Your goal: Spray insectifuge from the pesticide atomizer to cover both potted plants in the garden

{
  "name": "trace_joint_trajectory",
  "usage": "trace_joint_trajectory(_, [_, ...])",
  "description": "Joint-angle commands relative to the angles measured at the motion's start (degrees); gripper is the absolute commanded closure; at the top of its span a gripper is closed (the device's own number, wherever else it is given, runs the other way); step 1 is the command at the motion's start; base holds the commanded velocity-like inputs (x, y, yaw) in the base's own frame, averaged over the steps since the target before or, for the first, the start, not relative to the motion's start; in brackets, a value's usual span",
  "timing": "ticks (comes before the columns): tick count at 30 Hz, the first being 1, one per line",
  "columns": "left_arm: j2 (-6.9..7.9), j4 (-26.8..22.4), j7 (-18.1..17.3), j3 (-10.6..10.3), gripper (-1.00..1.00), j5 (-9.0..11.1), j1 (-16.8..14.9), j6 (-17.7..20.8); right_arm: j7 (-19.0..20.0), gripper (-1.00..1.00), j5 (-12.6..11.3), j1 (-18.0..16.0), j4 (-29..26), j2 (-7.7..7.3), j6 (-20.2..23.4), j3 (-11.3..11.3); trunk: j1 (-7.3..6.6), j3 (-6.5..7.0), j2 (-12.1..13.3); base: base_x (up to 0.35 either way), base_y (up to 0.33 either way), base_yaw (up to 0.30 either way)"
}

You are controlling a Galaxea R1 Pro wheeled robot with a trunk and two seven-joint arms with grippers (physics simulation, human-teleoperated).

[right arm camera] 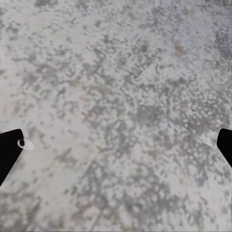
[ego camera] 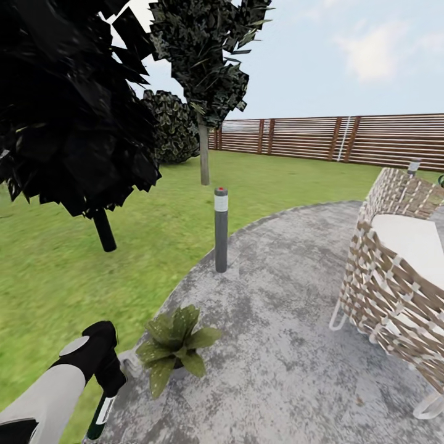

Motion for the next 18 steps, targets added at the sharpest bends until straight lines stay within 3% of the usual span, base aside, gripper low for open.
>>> trace_joint_trajectory(1, [-0.07, -0.07, 0.45, 0.33, 1.0, -0.38, 0.77, 0.5, -0.1, -1.0, -0.55, -0.02, 0.02, -0.01, -0.16, 0.54, 0.0, -0.06, -0.02, 0.042, -0.003, 0.274])
trace_joint_trajectory(5, [-0.16, -0.07, 5.17, 0.33, 1.0, -0.24, 3.07, 0.47, -0.1, -1.0, -0.55, -0.02, 0.02, -0.01, -0.18, 0.52, 0.0, -0.06, -0.02, 0.014, -0.001, 0.187])
trace_joint_trajectory(7, [-0.17, 0.27, 6.39, 0.33, 1.0, 1.45, 3.31, 0.49, -0.1, -1.0, -0.55, -0.02, 0.02, -0.01, -0.17, 0.48, 0.0, -0.06, -0.02, 0.002, 0.0, 0.034])
trace_joint_trajectory(10, [-0.21, 0.73, 8.68, 0.33, 1.0, 5.79, 3.4, 0.5, -0.1, -1.0, -0.55, -0.02, 0.02, -0.01, -0.16, 0.52, 0.0, -0.06, -0.02, 0.001, 0.0, 0.011])
trace_joint_trajectory(13, [-0.37, 1.76, 13.57, 0.33, 1.0, 7.76, 3.42, 0.49, -0.1, -1.0, -0.55, -0.02, 0.02, 0.03, -0.16, 0.53, 0.0, -0.06, -0.02, 0.0, 0.0, 0.156])
trace_joint_trajectory(18, [-0.44, 3.81, 15.12, 0.33, 1.0, 10.64, 3.42, 0.42, -0.1, -1.0, -0.55, -0.02, 0.02, 0.02, -0.16, 0.48, 0.0, -0.06, -0.02, 0.0, 0.0, 0.145])
